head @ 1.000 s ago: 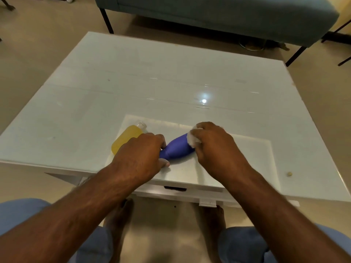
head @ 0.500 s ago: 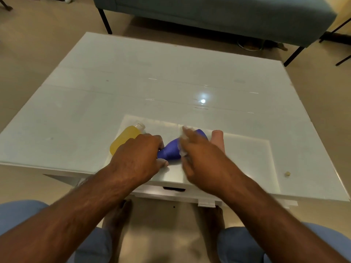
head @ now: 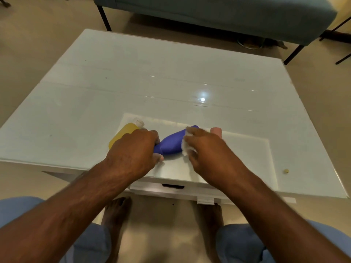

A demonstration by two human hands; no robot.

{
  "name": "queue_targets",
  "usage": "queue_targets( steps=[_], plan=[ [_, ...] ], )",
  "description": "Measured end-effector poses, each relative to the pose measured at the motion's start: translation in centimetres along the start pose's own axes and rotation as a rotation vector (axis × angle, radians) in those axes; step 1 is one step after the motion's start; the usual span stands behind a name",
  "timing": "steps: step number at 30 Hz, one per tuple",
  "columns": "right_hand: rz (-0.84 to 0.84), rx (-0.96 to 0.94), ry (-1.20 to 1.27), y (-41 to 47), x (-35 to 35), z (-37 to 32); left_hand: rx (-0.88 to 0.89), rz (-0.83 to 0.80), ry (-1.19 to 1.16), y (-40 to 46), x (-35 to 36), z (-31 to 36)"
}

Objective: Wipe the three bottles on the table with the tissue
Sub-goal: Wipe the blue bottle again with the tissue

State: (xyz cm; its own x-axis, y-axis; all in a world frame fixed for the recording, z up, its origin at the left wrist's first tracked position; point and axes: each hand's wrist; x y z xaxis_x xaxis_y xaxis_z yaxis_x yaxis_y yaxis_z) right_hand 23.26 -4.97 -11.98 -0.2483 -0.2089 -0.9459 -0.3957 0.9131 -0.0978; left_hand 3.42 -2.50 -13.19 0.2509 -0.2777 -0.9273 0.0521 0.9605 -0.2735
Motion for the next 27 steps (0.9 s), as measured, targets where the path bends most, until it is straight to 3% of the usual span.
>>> queue_targets(
  steps=[4, 9, 27],
  plan=[
    [-0.007, 0.049, 0.132, 0.46, 1.21, 0.62, 0.000, 0.005, 0.018, 0.02, -0.07, 0.07],
    [-0.059, 0.023, 0.006, 0.64, 0.77, 0.44, 0.005, -0.001, 0.016, 0.07, -0.09, 0.07],
    [-0.063, 0.021, 0.038, 0.45, 0.71, 0.48, 0.001, -0.012, 0.021, 0.26, 0.13, 0.22]
  ],
)
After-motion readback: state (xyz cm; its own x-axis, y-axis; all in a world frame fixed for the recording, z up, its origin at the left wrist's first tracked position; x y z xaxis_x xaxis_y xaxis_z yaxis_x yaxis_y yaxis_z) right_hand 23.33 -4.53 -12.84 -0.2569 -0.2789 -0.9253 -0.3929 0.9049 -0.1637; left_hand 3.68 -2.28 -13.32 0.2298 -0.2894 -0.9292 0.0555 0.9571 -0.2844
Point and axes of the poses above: each hand's wrist, its own y-axis towards the middle knuckle, its own x-axis out of the palm, z = x × y, and after that the axes turned 10 degrees about -x, right-handed
